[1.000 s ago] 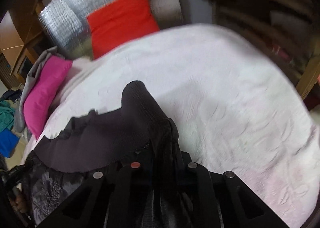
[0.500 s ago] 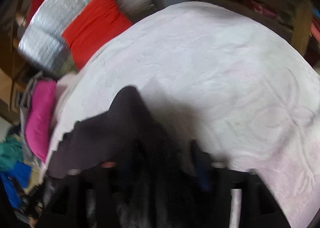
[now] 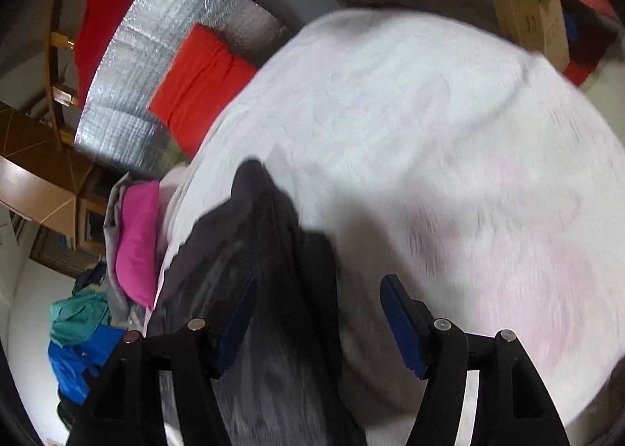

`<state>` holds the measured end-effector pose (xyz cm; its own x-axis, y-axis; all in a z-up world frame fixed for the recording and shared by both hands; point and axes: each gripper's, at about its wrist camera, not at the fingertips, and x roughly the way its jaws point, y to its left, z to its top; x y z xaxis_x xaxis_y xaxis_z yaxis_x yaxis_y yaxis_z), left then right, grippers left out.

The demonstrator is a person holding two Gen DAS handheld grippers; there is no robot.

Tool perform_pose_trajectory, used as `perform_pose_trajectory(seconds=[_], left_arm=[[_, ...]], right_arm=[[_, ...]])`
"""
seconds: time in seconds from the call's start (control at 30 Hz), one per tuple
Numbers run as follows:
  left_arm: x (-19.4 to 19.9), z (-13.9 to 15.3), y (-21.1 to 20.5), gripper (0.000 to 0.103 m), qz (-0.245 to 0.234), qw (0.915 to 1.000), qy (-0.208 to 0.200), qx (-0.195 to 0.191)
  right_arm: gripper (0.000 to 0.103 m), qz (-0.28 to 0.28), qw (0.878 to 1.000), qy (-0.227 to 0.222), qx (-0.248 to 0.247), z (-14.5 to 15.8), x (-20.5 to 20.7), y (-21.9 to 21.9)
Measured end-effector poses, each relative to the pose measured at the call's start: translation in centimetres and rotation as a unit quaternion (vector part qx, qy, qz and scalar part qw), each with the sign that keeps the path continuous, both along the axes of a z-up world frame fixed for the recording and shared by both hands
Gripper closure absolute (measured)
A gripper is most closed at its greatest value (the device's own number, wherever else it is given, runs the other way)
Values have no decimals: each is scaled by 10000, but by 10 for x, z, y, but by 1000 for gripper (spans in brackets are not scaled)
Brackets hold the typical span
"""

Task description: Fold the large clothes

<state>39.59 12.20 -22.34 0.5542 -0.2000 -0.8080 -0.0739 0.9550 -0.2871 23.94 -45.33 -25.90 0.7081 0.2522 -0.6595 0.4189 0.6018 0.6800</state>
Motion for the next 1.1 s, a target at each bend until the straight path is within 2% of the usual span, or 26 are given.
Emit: perform_pose_trajectory(seconds=[0.1, 0.23, 0.27, 0.3, 0.33, 0.4, 0.5, 0.63, 0.73, 0.77, 0.8, 0.87, 0.93, 1.0, 1.1], left_arm=[[-12, -15, 7, 40, 13, 9993, 307, -195], [-20, -24, 8, 40, -67, 9990, 346, -280], [-20, -25, 8, 40, -80, 9991, 325, -269], [-20, -28, 7, 40, -114, 9991, 317, -244], [-18, -31, 7, 40, -165, 9991, 339, -214], [-17, -39, 7, 39, -223, 9987, 404, -212], [-17, -46, 7, 38, -295, 9982, 478, -232], [-19, -48, 8, 37, -302, 9980, 475, -278], [-24, -45, 14, 37, -183, 9980, 468, -394], [-26, -42, 15, 37, -153, 9983, 430, -369], [-30, -35, 15, 37, -124, 9990, 323, -279], [-39, -24, 14, 37, -97, 9999, 91, -97], [-53, -8, 13, 37, -74, 9995, -296, 115], [-66, 4, 12, 35, -86, 9978, -646, 153], [-81, 12, 9, 32, -142, 9961, -872, 86]], right_arm=[[34, 134, 9997, 177, 60, -8, 1, 11], [34, 347, 9984, 437, -133, -18, 13, 33], [37, 372, 9981, 466, -157, -20, 13, 35], [51, 393, 9977, 501, -237, -21, 16, 40], [60, 453, 9973, 497, -303, -21, 19, 44], [69, 359, 9952, 430, -802, -11, 25, 53], [73, 266, 9885, 434, -1423, -2, 36, 60], [73, 327, 9857, 585, -1549, -8, 45, 61], [70, 189, 9922, 441, -1153, -6, 32, 51], [62, 95, 9939, 424, -1010, -5, 25, 44], [45, -73, 9948, 383, -936, -2, 15, 39], [33, -404, 9951, 78, -896, 7, -7, 32], [33, -519, 9946, -289, -851, 16, -28, 28], [33, -587, 9941, -579, -698, 19, -48, 28], [32, -484, 9947, -809, -408, 17, -69, 36]])
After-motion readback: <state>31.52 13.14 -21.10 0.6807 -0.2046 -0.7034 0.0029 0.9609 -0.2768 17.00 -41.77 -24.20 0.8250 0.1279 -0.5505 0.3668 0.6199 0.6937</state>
